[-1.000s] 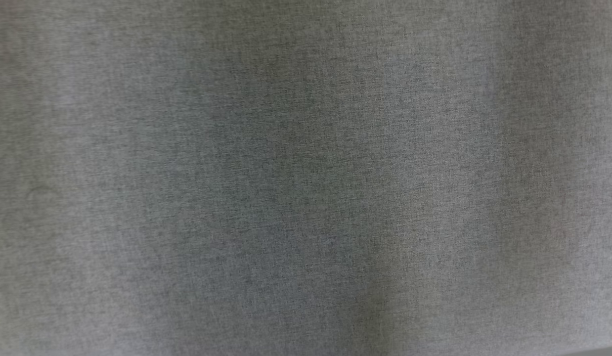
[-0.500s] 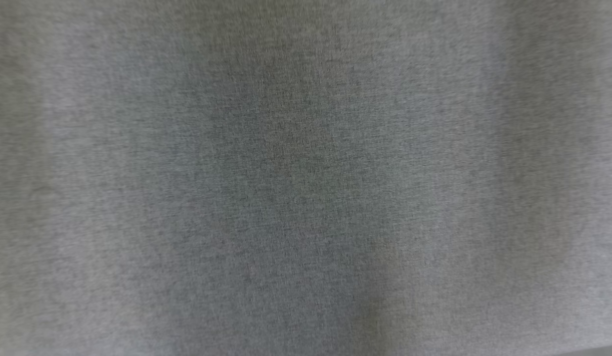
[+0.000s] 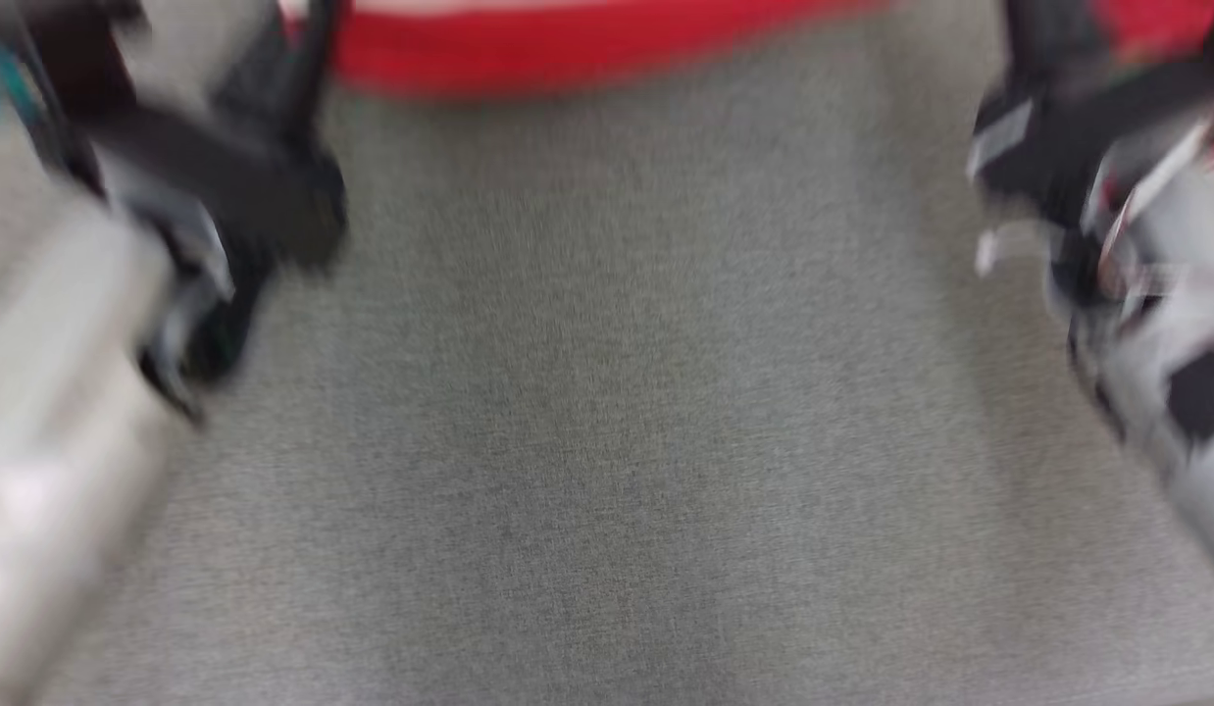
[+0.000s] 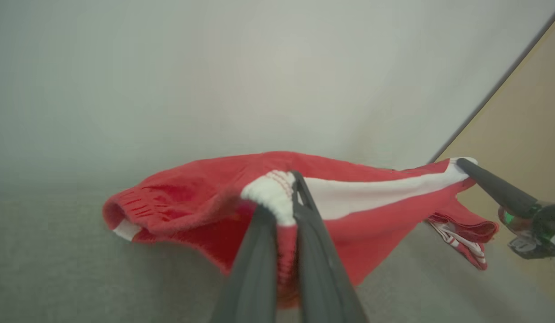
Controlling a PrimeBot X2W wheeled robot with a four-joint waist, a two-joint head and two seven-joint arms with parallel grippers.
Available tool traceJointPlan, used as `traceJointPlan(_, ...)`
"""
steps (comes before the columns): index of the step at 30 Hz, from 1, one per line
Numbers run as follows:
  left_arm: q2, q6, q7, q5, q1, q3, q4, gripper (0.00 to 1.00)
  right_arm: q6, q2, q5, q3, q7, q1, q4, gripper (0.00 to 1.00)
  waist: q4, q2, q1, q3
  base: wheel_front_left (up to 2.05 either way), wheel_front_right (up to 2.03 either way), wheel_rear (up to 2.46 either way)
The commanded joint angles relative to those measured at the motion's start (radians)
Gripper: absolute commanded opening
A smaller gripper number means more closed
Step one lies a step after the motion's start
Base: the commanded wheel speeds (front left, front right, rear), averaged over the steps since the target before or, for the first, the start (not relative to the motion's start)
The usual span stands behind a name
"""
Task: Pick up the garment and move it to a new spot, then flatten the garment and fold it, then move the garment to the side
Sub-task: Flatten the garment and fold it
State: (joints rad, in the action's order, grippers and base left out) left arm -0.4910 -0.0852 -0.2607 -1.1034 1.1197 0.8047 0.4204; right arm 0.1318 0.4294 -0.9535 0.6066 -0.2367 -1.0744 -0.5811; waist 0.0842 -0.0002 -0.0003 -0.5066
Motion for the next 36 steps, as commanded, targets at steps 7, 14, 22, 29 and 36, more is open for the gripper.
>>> traceJointPlan(7, 0.006, 0.075, -0.005, 0.095, -0.387, -0.106, -0.196, 0.0, -0.002, 0.074, -0.035, 0.019, 0.024, 0.329, 0.143, 0.0, -0.018, 0.0002, 0.0003, 0.278, 0.0, 0.0, 0.0)
traceJointPlan(14, 0.032, 0.101, -0.004, 0.155, -0.719, -0.109, -0.306, 0.0, -0.002, 0.119, -0.061, -0.041, 0.048, 0.653, 0.247, 0.0, -0.036, 0.0002, 0.0003, 0.428, 0.0, 0.0, 0.0)
traceJointPlan(22, 0.082, 0.104, -0.004, 0.189, -0.968, -0.092, -0.335, 0.0, -0.002, 0.102, -0.029, -0.168, 0.076, 1.004, 0.36, 0.0, -0.069, 0.0002, 0.0003, 0.518, 0.0, 0.0, 0.0)
traceJointPlan(29, 0.113, 0.086, -0.004, 0.235, -1.087, -0.124, -0.327, 0.0, -0.002, 0.021, 0.071, -0.326, 0.106, 1.245, 0.453, 0.0, -0.093, 0.0002, 0.0003, 0.541, 0.0, 0.0, 0.0)
traceJointPlan(36, 0.163, 0.058, -0.004, 0.288, -1.111, -0.178, -0.306, 0.0, -0.002, -0.066, 0.174, -0.434, 0.184, 1.3, 0.565, 0.0, -0.092, 0.0002, 0.0003, 0.545, 0.0, 0.0, 0.0)
